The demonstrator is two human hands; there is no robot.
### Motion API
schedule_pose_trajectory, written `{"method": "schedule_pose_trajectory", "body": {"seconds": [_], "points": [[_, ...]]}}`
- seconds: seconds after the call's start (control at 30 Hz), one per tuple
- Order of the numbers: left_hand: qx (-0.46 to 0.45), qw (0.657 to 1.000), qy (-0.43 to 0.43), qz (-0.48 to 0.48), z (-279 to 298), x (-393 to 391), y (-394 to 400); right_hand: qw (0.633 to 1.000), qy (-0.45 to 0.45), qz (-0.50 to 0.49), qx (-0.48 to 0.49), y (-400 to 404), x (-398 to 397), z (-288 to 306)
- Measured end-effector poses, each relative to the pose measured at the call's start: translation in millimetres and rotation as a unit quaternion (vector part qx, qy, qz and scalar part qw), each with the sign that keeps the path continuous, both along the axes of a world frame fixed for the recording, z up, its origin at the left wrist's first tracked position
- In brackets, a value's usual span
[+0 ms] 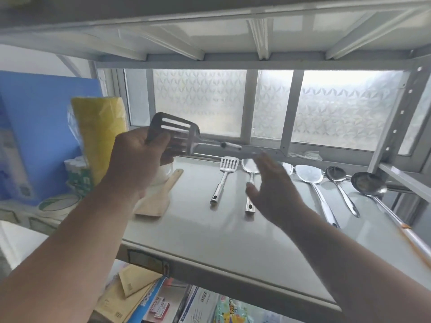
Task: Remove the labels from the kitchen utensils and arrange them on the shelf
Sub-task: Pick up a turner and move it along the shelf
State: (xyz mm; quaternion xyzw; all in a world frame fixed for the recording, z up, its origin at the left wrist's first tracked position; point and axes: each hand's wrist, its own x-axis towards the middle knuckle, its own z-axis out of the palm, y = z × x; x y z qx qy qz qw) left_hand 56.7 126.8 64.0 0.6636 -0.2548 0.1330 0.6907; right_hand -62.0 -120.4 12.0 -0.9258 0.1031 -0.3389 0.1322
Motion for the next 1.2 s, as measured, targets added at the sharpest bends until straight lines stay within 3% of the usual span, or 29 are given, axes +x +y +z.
{"method": "schedule_pose_trajectory", "body": {"seconds": [0.17,0.47,0.57,0.67,0.77,0.87,0.93,1.07,1.2], "points": [[-0.095,0.964,0.177,-0.173,6,-4,-5,0.992,-0.036,-0.12,-0.025,-59,-21,14],[-0.165,0.919,0.283,-0.219,5,14,-15,0.995,-0.001,-0.097,-0.019,-47,-49,-3],[-0.145,0.908,0.276,-0.281,1,18,-23,0.992,0.052,-0.059,0.098,-22,-51,-4],[0.007,0.929,0.245,-0.277,-12,6,-38,0.946,0.082,0.034,0.312,18,-42,-8],[0.103,0.942,0.23,-0.223,-31,-8,-54,0.859,0.083,0.089,0.498,62,-25,-16],[0.136,0.954,0.221,-0.151,-47,-3,-59,0.784,0.071,0.11,0.606,93,-2,-23],[0.165,0.954,0.221,-0.121,-52,5,-58,0.766,0.069,0.118,0.628,106,12,-24],[0.206,0.952,0.21,-0.083,-50,25,-52,0.784,0.1,0.153,0.593,120,33,-24],[0.27,0.94,0.205,-0.04,-44,52,-58,0.864,0.126,0.128,0.47,123,49,-20]]}}
